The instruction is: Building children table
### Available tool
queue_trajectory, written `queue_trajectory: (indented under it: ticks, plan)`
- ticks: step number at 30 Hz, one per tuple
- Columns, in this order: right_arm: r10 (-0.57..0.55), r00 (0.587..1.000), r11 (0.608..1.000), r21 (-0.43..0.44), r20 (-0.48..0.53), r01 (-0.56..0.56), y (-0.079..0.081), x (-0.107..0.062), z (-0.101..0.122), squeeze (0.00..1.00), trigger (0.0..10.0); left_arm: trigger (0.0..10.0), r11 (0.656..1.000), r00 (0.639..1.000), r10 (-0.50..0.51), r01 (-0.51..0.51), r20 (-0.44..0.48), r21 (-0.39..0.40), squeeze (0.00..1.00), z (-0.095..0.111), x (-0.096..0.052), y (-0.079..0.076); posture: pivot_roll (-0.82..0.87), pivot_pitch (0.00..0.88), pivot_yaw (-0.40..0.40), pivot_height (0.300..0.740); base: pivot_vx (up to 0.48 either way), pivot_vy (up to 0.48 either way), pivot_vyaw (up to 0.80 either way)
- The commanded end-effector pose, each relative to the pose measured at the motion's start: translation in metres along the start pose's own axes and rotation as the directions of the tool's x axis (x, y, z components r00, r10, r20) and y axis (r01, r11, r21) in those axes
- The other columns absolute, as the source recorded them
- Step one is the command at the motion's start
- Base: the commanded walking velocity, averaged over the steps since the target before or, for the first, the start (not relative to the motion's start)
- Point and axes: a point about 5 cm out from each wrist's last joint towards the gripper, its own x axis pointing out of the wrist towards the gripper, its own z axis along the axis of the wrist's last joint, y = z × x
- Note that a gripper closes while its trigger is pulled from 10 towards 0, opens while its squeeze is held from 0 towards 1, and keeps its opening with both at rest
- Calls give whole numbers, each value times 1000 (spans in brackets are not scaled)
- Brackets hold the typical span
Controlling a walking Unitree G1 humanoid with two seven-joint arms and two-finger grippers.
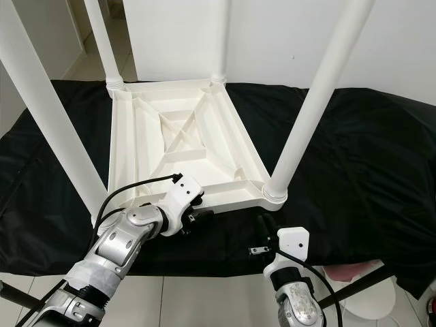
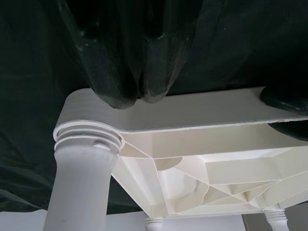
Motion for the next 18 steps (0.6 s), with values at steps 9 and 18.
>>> queue_trajectory:
  ticks: [9, 18]
  plan:
    - [-31, 999, 999, -19, -15, 31, -6, -2, 1, 0, 10000, 0, 994, 991, 93, -99, -101, -56, 0, -26, -2, 6, -39, 92, 1, 740, 0, 0, 0]
    - [-33, 999, 999, -33, -21, 32, -8, -2, 0, 0, 10000, 0, 995, 991, 66, -75, -113, -70, 0, -37, -20, 7, -31, 99, -2, 740, 0, 0, 0]
